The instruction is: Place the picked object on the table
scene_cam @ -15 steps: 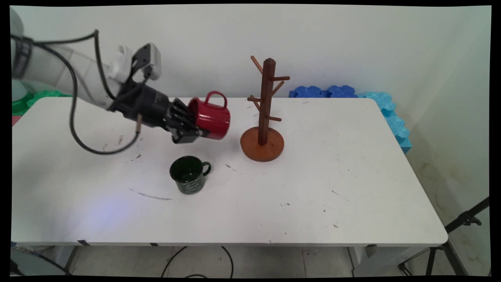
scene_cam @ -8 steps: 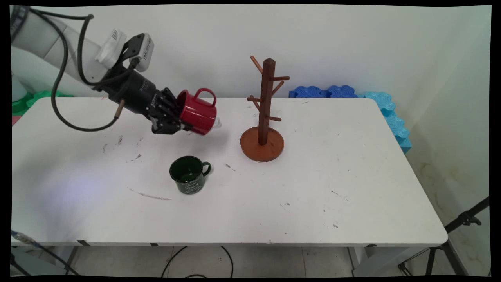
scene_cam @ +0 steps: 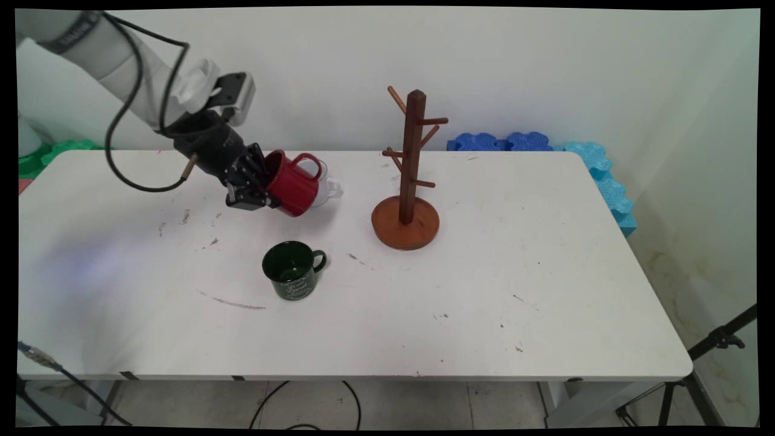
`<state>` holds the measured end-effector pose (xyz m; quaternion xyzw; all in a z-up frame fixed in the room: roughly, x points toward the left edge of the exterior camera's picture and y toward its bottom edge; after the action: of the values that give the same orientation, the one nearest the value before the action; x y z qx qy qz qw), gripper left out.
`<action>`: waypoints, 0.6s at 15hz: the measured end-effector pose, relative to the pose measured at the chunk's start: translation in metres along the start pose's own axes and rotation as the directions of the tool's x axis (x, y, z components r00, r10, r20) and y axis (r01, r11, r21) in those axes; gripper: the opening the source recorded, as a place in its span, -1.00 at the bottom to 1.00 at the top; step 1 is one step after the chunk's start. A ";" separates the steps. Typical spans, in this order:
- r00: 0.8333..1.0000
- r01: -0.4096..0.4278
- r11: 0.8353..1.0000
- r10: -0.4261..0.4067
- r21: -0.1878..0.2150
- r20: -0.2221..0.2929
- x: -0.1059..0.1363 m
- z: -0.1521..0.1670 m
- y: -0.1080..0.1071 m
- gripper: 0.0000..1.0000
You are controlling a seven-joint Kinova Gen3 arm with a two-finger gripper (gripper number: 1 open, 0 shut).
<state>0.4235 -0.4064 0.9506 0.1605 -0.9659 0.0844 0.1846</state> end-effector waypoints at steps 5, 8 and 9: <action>0.996 -0.008 1.000 0.010 -0.019 0.087 0.002 0.024 -0.018 -1.00; 0.992 -0.007 0.999 0.011 -0.035 0.122 0.003 0.036 -0.024 -1.00; 0.991 -0.006 0.999 0.012 -0.042 0.136 0.003 0.041 -0.025 -1.00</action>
<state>0.4157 -0.4395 0.9165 0.1576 -0.9786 0.0540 0.1211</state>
